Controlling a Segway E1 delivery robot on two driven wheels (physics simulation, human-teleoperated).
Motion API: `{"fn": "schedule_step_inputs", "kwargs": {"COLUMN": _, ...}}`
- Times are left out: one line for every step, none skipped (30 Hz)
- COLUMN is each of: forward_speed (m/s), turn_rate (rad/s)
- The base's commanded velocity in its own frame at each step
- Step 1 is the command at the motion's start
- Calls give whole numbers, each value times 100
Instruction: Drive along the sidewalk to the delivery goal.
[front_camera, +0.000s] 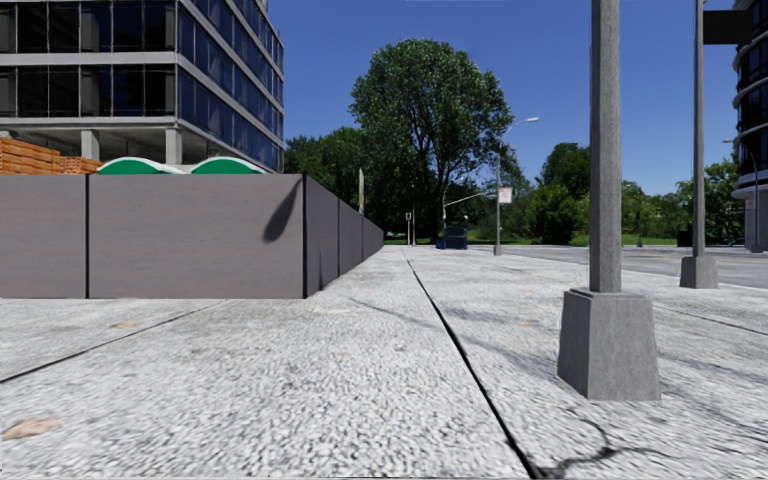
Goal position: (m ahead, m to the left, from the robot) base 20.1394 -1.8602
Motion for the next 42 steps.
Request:
{"fn": "schedule_step_inputs", "kwargs": {"forward_speed": 172, "turn_rate": 0}}
{"fn": "schedule_step_inputs", "kwargs": {"forward_speed": 172, "turn_rate": 0}}
{"fn": "schedule_step_inputs", "kwargs": {"forward_speed": 166, "turn_rate": 0}}
{"fn": "schedule_step_inputs", "kwargs": {"forward_speed": 164, "turn_rate": 0}}
{"fn": "schedule_step_inputs", "kwargs": {"forward_speed": 163, "turn_rate": 0}}
{"fn": "schedule_step_inputs", "kwargs": {"forward_speed": 163, "turn_rate": 0}}
{"fn": "schedule_step_inputs", "kwargs": {"forward_speed": 163, "turn_rate": 0}}
{"fn": "schedule_step_inputs", "kwargs": {"forward_speed": 163, "turn_rate": 0}}
{"fn": "schedule_step_inputs", "kwargs": {"forward_speed": 163, "turn_rate": 0}}
{"fn": "schedule_step_inputs", "kwargs": {"forward_speed": 163, "turn_rate": 0}}
{"fn": "schedule_step_inputs", "kwargs": {"forward_speed": 163, "turn_rate": 0}}
{"fn": "schedule_step_inputs", "kwargs": {"forward_speed": 163, "turn_rate": 0}}
{"fn": "schedule_step_inputs", "kwargs": {"forward_speed": 163, "turn_rate": 0}}
{"fn": "schedule_step_inputs", "kwargs": {"forward_speed": 163, "turn_rate": 0}}
{"fn": "schedule_step_inputs", "kwargs": {"forward_speed": 163, "turn_rate": 0}}
{"fn": "schedule_step_inputs", "kwargs": {"forward_speed": 163, "turn_rate": 0}}
{"fn": "schedule_step_inputs", "kwargs": {"forward_speed": 163, "turn_rate": 0}}
{"fn": "schedule_step_inputs", "kwargs": {"forward_speed": 163, "turn_rate": 0}}
{"fn": "schedule_step_inputs", "kwargs": {"forward_speed": 163, "turn_rate": 0}}
{"fn": "schedule_step_inputs", "kwargs": {"forward_speed": 163, "turn_rate": 0}}
{"fn": "schedule_step_inputs", "kwargs": {"forward_speed": 163, "turn_rate": 0}}
{"fn": "schedule_step_inputs", "kwargs": {"forward_speed": 163, "turn_rate": 0}}
{"fn": "schedule_step_inputs", "kwargs": {"forward_speed": 163, "turn_rate": 0}}
{"fn": "schedule_step_inputs", "kwargs": {"forward_speed": 163, "turn_rate": 0}}
{"fn": "schedule_step_inputs", "kwargs": {"forward_speed": 163, "turn_rate": 0}}
{"fn": "schedule_step_inputs", "kwargs": {"forward_speed": 163, "turn_rate": 0}}
{"fn": "schedule_step_inputs", "kwargs": {"forward_speed": 163, "turn_rate": 0}}
{"fn": "schedule_step_inputs", "kwargs": {"forward_speed": 163, "turn_rate": 0}}
{"fn": "schedule_step_inputs", "kwargs": {"forward_speed": 163, "turn_rate": 0}}
{"fn": "schedule_step_inputs", "kwargs": {"forward_speed": 163, "turn_rate": 0}}
{"fn": "schedule_step_inputs", "kwargs": {"forward_speed": 163, "turn_rate": 0}}
{"fn": "schedule_step_inputs", "kwargs": {"forward_speed": 163, "turn_rate": 0}}
{"fn": "schedule_step_inputs", "kwargs": {"forward_speed": 163, "turn_rate": 0}}
{"fn": "schedule_step_inputs", "kwargs": {"forward_speed": 163, "turn_rate": 0}}
{"fn": "schedule_step_inputs", "kwargs": {"forward_speed": 163, "turn_rate": 0}}
{"fn": "schedule_step_inputs", "kwargs": {"forward_speed": 163, "turn_rate": 0}}
{"fn": "schedule_step_inputs", "kwargs": {"forward_speed": 163, "turn_rate": 0}}
{"fn": "schedule_step_inputs", "kwargs": {"forward_speed": 163, "turn_rate": 0}}
{"fn": "schedule_step_inputs", "kwargs": {"forward_speed": 163, "turn_rate": 0}}
{"fn": "schedule_step_inputs", "kwargs": {"forward_speed": 163, "turn_rate": -3}}
{"fn": "schedule_step_inputs", "kwargs": {"forward_speed": 163, "turn_rate": -31}}
{"fn": "schedule_step_inputs", "kwargs": {"forward_speed": 163, "turn_rate": -31}}
